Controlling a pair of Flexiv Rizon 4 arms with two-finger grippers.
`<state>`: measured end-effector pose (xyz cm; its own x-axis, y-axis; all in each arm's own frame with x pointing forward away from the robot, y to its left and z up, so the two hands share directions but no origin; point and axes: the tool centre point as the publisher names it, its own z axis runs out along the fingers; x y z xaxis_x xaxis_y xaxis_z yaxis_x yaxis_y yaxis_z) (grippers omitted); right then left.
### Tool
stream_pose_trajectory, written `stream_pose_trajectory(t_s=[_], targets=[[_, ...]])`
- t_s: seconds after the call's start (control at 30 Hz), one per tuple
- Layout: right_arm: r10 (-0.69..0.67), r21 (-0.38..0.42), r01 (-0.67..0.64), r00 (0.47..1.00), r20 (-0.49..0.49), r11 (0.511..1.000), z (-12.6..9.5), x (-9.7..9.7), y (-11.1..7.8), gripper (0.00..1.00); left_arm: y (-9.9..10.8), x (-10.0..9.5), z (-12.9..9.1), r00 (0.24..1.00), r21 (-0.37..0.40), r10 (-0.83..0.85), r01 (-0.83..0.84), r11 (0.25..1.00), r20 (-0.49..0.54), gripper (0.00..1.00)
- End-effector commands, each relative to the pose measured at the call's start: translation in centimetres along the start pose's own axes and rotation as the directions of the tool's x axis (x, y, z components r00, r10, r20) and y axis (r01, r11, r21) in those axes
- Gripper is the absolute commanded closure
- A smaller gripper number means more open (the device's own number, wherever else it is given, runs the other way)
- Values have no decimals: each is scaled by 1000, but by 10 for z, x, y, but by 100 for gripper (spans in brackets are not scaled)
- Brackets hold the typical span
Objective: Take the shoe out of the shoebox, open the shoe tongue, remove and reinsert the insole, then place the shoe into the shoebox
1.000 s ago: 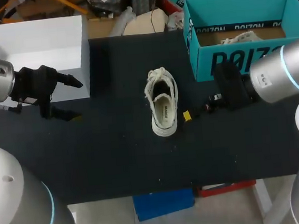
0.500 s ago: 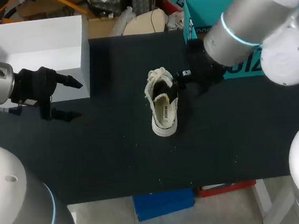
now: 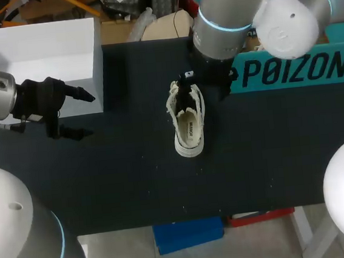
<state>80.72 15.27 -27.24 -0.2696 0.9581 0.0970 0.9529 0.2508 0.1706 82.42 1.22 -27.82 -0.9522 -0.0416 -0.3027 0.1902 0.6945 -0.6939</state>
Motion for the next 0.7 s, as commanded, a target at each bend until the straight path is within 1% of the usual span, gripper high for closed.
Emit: stream_pose_trajectory(t_s=[0.03,0.07,0.1,0.13,0.2,0.23,0.4,0.47,0.5,0.53,0.57,0.6,0.67,0.7], targets=[[16,-21,-14,996,83,1000,15,5,0,10,0,1,1,1000,-1,1,-1,1000,3,0],[18,-16,-16,996,84,1000,17,5,0,14,0,1,1,1000,-1,1,-1,1000,3,0],[15,-1,-15,996,87,1000,21,5,2,14,0,1,1,1000,-1,1,-1,1000,3,0],[12,-5,-12,996,88,1000,24,3,3,16,0,1,1,1000,-1,1,-1,1000,3,0],[14,16,-15,995,94,1000,30,3,7,7,0,1,1,1000,-1,1,-1,1000,3,0],[19,17,-21,995,95,1000,34,2,9,13,0,1,1,1000,-1,1,-1,1000,3,0],[69,67,-77,992,105,995,51,-6,21,13,0,1,1,1000,-1,1,-1,1000,3,0],[82,76,-91,990,114,993,56,-7,27,24,0,1,1,1000,-1,1,-1,1000,3,0],[84,76,-93,990,116,993,58,-9,29,36,0,1,1,1000,-1,1,-1,1000,3,0],[90,70,-99,989,120,993,60,-11,32,52,0,1,1,1000,-1,1,-1,1000,3,0],[94,70,-103,988,121,992,62,-13,34,55,0,1,1,1000,-1,1,-1,1000,3,0],[98,65,-106,988,117,992,64,-15,37,55,0,1,1,1000,-1,1,-1,1000,3,0],[100,66,-108,988,122,992,69,-20,40,50,0,1,1,1000,-1,1,-1,1000,3,0],[98,68,-107,987,125,992,71,-23,42,51,0,1,1,1000,-1,1,-1,1000,3,0]])
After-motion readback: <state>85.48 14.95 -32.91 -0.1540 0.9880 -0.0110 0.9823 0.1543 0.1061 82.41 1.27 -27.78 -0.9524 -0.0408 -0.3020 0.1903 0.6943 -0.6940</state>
